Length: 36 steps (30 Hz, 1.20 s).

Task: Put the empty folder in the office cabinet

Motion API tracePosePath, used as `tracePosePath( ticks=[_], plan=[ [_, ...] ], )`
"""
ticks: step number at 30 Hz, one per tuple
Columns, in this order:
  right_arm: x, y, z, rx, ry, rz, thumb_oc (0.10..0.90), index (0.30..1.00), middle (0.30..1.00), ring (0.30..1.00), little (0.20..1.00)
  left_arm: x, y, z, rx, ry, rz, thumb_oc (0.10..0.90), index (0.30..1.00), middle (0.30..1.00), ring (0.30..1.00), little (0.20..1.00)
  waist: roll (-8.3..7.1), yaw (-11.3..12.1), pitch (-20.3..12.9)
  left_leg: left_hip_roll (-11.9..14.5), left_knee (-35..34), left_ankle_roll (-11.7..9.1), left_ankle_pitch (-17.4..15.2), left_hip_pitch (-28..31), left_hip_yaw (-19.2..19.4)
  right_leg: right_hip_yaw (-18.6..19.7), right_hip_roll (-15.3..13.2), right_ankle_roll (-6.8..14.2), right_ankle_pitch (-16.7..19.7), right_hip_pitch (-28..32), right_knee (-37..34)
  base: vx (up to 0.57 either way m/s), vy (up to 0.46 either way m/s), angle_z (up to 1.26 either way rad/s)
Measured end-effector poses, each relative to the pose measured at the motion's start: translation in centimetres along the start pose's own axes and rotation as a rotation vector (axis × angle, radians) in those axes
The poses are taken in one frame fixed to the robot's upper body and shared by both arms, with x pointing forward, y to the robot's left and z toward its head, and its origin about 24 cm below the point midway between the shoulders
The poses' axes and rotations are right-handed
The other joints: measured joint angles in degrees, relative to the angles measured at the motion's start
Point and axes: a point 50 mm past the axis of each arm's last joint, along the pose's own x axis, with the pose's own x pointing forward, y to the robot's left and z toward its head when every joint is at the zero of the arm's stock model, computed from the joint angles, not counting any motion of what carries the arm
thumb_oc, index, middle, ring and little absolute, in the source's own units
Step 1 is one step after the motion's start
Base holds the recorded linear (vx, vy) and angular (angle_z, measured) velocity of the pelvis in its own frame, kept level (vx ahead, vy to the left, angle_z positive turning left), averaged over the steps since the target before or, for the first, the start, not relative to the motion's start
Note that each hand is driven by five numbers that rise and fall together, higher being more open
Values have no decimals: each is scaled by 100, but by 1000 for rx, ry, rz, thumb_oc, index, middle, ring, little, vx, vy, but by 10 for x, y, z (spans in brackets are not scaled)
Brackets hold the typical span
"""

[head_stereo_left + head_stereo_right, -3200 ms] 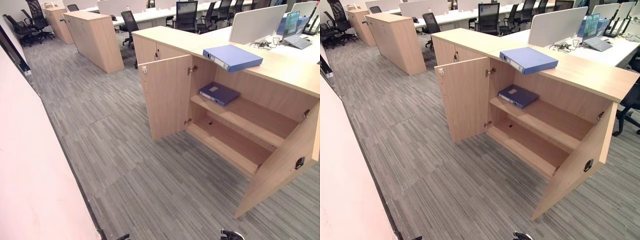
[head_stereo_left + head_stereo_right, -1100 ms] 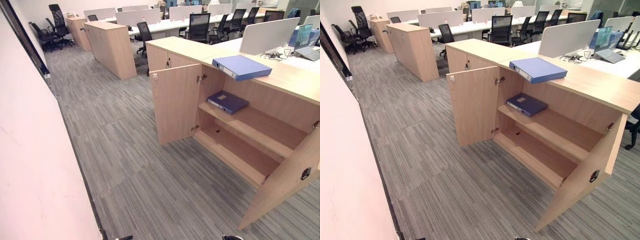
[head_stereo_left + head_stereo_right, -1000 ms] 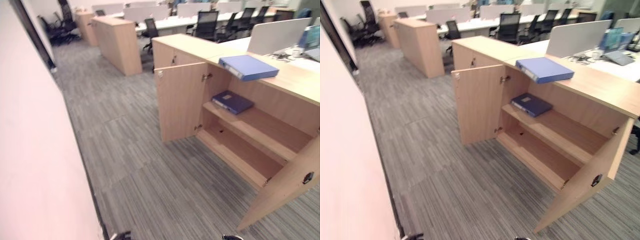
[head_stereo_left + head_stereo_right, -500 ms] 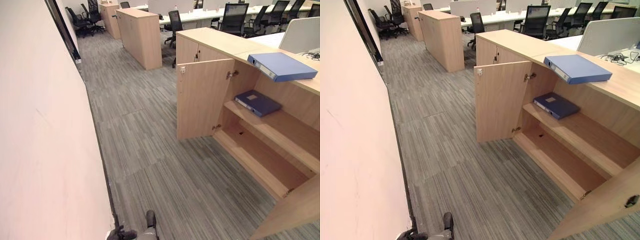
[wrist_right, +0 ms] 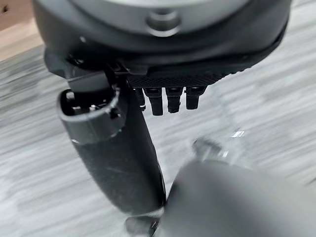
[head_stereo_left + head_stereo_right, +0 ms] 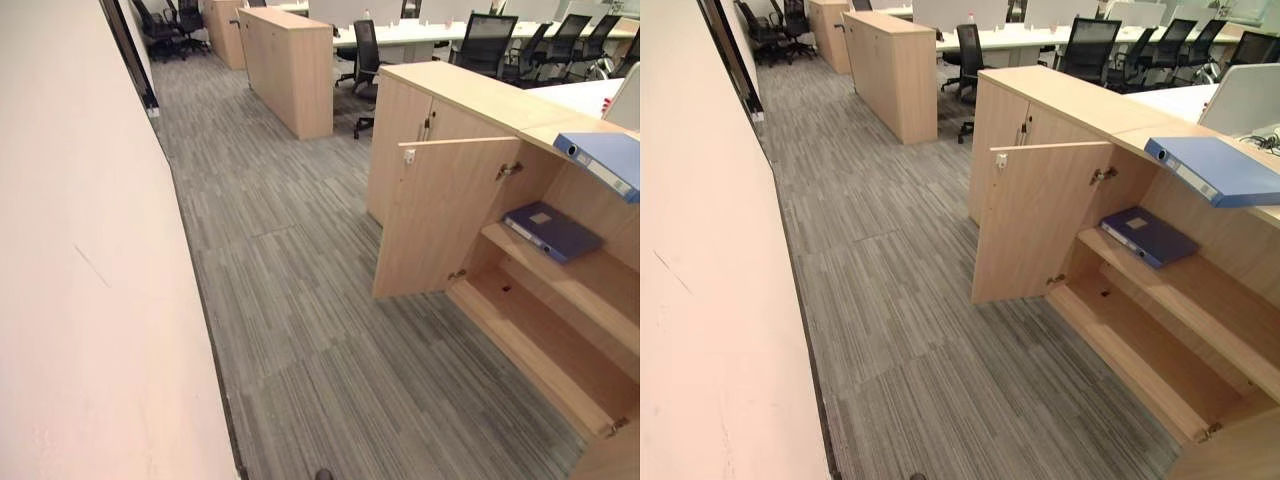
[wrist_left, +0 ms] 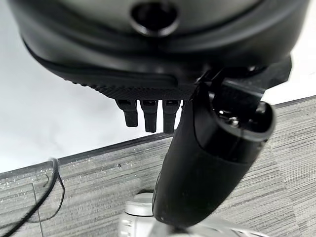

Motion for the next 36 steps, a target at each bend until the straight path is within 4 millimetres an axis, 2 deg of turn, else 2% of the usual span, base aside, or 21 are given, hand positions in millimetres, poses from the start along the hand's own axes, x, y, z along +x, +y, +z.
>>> tracePosePath(
  ticks=[1,2,3,4,6,9,12,14,15,17,21,22,23,24,25,26,28,29,31,32,36],
  plan=[
    [0,-1,11,3,-29,-1,800,900,900,900,900,0,-2,-1,-21,21,-30,800,900,900,900,900,81,-27,34,-111,-3,96,-61,195,-118,46,-201,213,195,-312,1025,277,355,37],
    [0,-2,13,3,-35,-3,800,900,900,900,900,0,-3,-5,-37,41,-40,800,900,900,900,900,120,-48,25,-127,-3,126,-81,297,-152,15,-359,146,231,-479,1594,283,262,61],
    [0,-1,13,-9,-46,-4,800,900,900,900,900,0,-3,-6,-30,47,-37,800,900,900,900,900,135,-44,-37,-238,-4,257,-175,460,-329,122,-485,126,696,-692,2062,207,159,54],
    [0,-1,15,-16,-53,-2,800,900,900,900,900,0,-5,-6,-11,41,-38,800,900,900,900,900,171,-96,-26,-276,-2,301,-186,555,-465,241,-500,140,588,-893,2488,202,80,76],
    [-1,-8,32,-29,-130,-19,800,900,900,900,900,-1,-16,-14,70,23,-23,800,900,900,900,900,525,-510,-34,-103,2,526,-124,588,-856,516,75,143,-199,-1190,1760,199,-17,78],
    [-2,-18,47,15,-176,-42,800,900,900,900,900,-2,-18,-16,95,15,21,800,900,900,900,900,580,-839,97,-46,4,546,-108,600,-1074,545,661,60,-218,-1510,42,207,-60,50],
    [-2,-22,52,32,-195,-48,800,900,900,900,900,-2,-13,-15,113,-2,49,800,900,900,900,900,335,-852,256,-154,29,449,-227,689,-1170,274,888,263,203,-1889,-1338,280,-86,27],
    [-2,-21,50,66,-190,-44,800,900,900,900,900,-2,-6,-13,116,-9,62,800,900,900,900,900,236,-864,328,-167,29,381,-272,781,-1274,151,871,266,269,-1932,-1463,266,-102,45],
    [-2,-15,45,84,-176,-29,800,900,900,900,900,-2,3,-19,118,4,83,800,900,900,900,900,40,-874,342,-186,10,132,-431,987,-1520,63,800,335,243,-1770,-1463,310,-143,55],
    [0,-14,32,122,-147,-26,800,900,900,900,900,-3,4,-23,114,19,86,800,900,900,900,900,0,-858,367,100,7,-217,-674,1295,-1831,-222,1031,299,448,-1482,-1513,505,-203,59],
    [0,-18,19,107,-123,-40,800,900,900,900,900,-4,9,-30,76,47,105,800,900,900,900,900,-76,-829,314,576,398,-551,-996,1295,-1823,-276,1488,192,483,-1354,-1429,417,-220,1],
    [1,-29,11,142,-102,-68,800,900,900,900,900,-4,6,-33,94,62,96,800,900,900,900,900,204,-845,277,1113,888,-465,-1398,1067,-1779,-493,1739,-790,142,-1513,-265,387,-308,28],
    [1,-27,5,146,-87,-66,800,900,900,900,900,-4,14,-32,102,54,115,800,900,900,900,900,-72,-970,203,1011,1143,-456,-1581,932,-1821,-308,1587,-661,-187,-1527,63,276,-273,60],
    [1,-30,-2,133,-67,-72,800,900,900,900,900,-4,22,-25,115,42,136,800,900,900,900,900,-220,-1000,154,1098,1927,-928,-1588,658,-1780,-367,1533,-599,-440,-1413,-7,225,-258,62],
    [1,-29,-4,129,-55,-71,800,900,900,900,900,-3,24,-18,110,26,140,800,900,900,900,900,-285,-988,207,1148,2623,-1078,-1584,292,-1688,-338,1542,-628,-422,-1346,-104,261,-298,0],
    [1,-29,-7,117,-38,-71,800,900,900,900,900,-2,19,-11,107,-2,127,800,900,900,900,900,-438,-738,231,1028,4025,-1057,-1029,-327,-1607,-157,1564,-706,-347,-1164,-377,179,-199,-42],
    [1,-26,-8,100,-34,-63,800,900,900,900,900,-2,20,-9,90,-7,123,800,900,900,900,900,-607,-672,324,1013,4987,-1070,-177,-808,-1656,-56,1612,-875,-122,-766,-872,217,-100,-48],
    [1,-21,-9,82,-26,-52,800,900,900,900,900,-2,22,-8,88,-19,133,800,900,900,900,900,-663,-650,371,1028,5134,-883,-413,-1134,-1513,66,1639,-885,-35,-521,-1162,223,-42,-29],
    [1,-18,-9,77,-25,-44,800,900,900,900,900,-2,23,-10,86,-16,136,800,900,900,900,900,-696,-623,441,970,4420,-848,-490,-1269,-1322,191,1646,-857,29,-276,-1414,236,34,-40],
    [1,-17,-9,74,-27,-42,800,900,900,900,900,-2,18,-6,84,-28,124,800,900,900,900,900,-663,-552,455,904,3253,-824,-387,-1338,-1104,247,1666,-875,79,-162,-1630,253,65,-54],
    [1,-15,-12,63,-16,-36,800,900,900,900,900,-1,9,-5,57,-25,107,800,900,900,900,900,-267,-459,594,834,206,-1092,325,-1277,-1402,349,1963,-873,150,265,-2162,288,100,-32]
  ],
)
